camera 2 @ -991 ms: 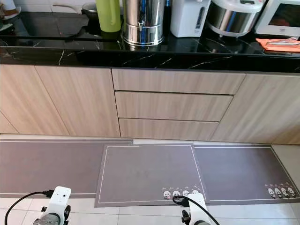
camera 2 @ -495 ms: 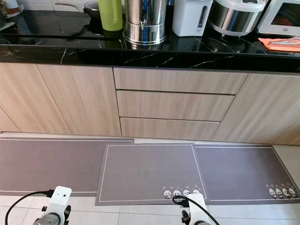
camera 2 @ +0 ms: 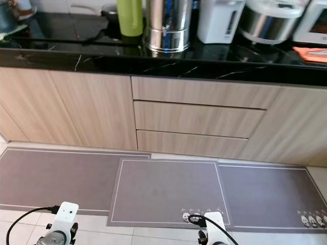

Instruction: Kitchen organization

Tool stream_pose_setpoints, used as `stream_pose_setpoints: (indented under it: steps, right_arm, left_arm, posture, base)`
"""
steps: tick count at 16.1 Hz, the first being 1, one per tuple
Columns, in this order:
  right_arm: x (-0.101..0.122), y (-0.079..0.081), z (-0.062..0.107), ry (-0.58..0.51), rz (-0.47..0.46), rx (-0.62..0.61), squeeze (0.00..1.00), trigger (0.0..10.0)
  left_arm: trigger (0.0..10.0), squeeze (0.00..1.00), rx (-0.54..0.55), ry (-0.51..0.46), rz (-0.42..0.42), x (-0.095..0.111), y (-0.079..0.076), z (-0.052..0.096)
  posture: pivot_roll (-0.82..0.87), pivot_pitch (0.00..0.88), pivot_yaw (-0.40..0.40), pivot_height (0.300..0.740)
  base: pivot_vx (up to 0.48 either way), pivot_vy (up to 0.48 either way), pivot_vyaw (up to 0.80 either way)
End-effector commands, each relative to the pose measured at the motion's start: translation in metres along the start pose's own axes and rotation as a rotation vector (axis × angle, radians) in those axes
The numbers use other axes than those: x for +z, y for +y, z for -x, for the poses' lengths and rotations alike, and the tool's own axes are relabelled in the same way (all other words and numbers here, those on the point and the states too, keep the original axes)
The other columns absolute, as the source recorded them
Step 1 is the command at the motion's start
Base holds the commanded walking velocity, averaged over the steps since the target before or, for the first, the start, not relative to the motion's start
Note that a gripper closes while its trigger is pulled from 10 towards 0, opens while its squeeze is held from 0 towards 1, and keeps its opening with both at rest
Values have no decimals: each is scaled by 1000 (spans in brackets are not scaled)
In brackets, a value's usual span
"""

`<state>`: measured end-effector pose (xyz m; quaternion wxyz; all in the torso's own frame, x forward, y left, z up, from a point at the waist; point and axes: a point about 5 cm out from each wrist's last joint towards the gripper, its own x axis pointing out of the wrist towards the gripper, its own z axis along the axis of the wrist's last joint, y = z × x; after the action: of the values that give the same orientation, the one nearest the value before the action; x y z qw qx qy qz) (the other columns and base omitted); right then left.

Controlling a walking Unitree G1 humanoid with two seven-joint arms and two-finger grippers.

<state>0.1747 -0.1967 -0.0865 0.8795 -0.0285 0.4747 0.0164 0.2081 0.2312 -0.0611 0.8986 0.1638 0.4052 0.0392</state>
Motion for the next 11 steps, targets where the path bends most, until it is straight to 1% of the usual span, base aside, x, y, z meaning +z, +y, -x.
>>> stream_pose_setpoints:
  steps: [1, 5, 11]
  right_arm:
    - [1, -2, 0, -6, -2, -5, 0, 10000]
    - [1, -2, 0, -6, -4, -7, 0, 10000]
    - [2, -2, 0, -10, -12, -11, 0, 10000]
  left_arm:
    - [10000, 0, -4, 3, 1, 1, 0, 0]
    - [10000, 0, -2, 1, 0, 2, 0, -1]
    - [10000, 0, 3, 0, 8, 1, 0, 0]
  posture:
    - [26, 0, -31, 740]
    - [25, 0, -31, 740]
    - [26, 0, -33, 740]
  base:
    - [270, 0, 0]
    - [269, 0, 0]
    - [0, 0, 0]
